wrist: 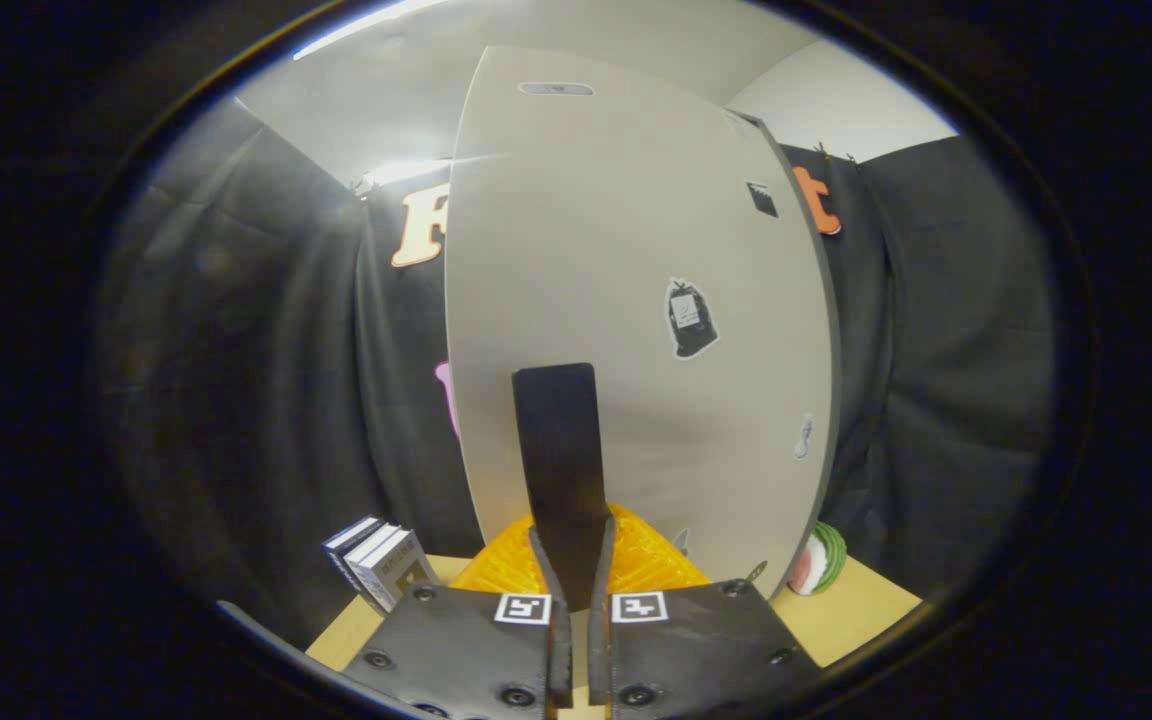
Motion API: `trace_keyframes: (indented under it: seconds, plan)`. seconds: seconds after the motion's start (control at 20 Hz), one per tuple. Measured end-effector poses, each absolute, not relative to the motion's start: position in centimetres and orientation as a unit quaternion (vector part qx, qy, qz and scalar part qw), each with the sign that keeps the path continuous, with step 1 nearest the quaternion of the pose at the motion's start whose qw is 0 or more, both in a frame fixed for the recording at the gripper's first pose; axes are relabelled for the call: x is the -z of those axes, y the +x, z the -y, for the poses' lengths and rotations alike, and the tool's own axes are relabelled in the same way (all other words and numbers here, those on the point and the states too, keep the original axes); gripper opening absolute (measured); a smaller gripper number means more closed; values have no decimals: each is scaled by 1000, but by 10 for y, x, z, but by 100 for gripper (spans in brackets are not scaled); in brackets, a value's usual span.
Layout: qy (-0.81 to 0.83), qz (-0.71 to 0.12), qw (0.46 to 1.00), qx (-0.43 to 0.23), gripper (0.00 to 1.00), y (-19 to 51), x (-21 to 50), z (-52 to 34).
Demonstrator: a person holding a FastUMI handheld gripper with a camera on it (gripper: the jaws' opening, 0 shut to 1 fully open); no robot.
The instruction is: Open the shoe cabinet door, grab the shoes and put them into the shoe cabinet, then close the shoe cabinet door.
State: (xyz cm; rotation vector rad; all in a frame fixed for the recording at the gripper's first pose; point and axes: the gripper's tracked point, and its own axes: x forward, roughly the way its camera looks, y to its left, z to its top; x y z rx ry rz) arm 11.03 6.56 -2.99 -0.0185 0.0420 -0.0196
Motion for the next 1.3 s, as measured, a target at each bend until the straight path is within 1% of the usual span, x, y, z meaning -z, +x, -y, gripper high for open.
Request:
trace_keyframes:
  seconds: [0.25,0.5,1.0,1.3]
  plan:
    - [-10,-17,999,28,8,103,28,-55]
    - [-10,-17,999,32,7,94,27,-48]
    - [-21,-36,999,-3,7,80,24,-27]
    - [-39,-43,998,4,6,66,23,6]
